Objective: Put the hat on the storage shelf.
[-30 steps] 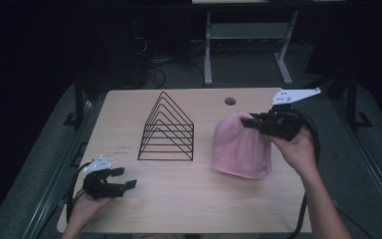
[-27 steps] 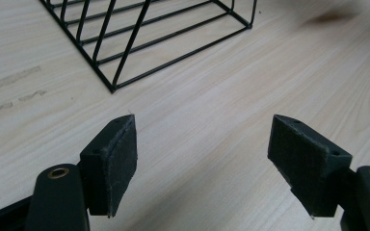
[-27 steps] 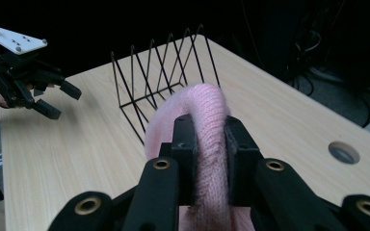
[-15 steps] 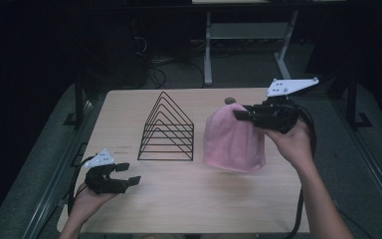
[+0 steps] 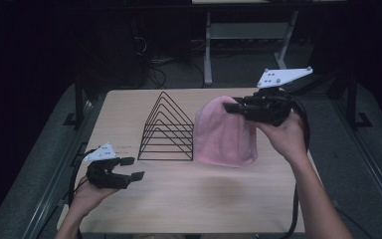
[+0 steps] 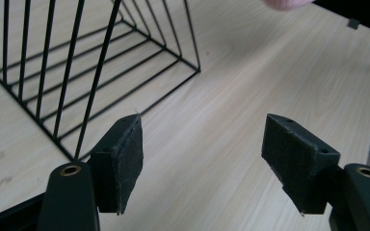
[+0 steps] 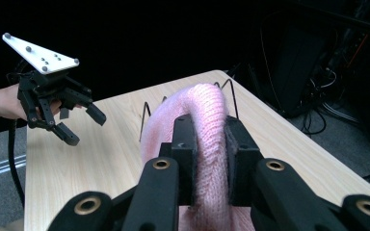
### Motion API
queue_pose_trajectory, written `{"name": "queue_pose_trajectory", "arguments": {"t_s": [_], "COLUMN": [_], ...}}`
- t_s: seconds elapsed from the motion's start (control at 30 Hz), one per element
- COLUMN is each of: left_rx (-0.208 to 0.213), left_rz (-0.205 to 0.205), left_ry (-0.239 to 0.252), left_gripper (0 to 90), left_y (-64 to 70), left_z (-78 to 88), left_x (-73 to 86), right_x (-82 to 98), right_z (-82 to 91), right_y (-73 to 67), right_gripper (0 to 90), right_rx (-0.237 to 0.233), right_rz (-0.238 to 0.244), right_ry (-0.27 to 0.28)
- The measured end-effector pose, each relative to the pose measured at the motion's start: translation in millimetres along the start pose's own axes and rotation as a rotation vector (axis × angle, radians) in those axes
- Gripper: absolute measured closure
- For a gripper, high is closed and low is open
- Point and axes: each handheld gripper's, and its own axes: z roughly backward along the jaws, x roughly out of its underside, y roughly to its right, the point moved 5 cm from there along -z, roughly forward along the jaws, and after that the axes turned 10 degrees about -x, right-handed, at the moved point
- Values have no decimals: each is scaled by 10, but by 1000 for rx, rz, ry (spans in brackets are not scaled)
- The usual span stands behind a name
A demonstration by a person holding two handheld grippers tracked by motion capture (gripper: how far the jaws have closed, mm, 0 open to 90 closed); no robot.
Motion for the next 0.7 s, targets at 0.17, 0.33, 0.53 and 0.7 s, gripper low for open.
{"name": "queue_pose_trajectory", "arguments": {"t_s": [0.17,0.33,0.53,0.7], "left_rx": [21,48,72,99], "left_rz": [-29,-59,-87,-94], "left_ry": [12,6,1,2], "left_gripper": [316,320,320,322], "left_y": [41,80,130,142], "left_z": [10,-10,-56,-70], "left_x": [-143,-266,-367,-445], "right_x": [-100,-199,-291,-364], "right_z": [-58,-125,-197,-273], "right_y": [-47,-110,-162,-183], "right_gripper": [772,772,772,772], "right_rx": [-19,-35,-44,-58], "right_rz": [12,32,53,70], "right_ry": [5,11,11,6]}}
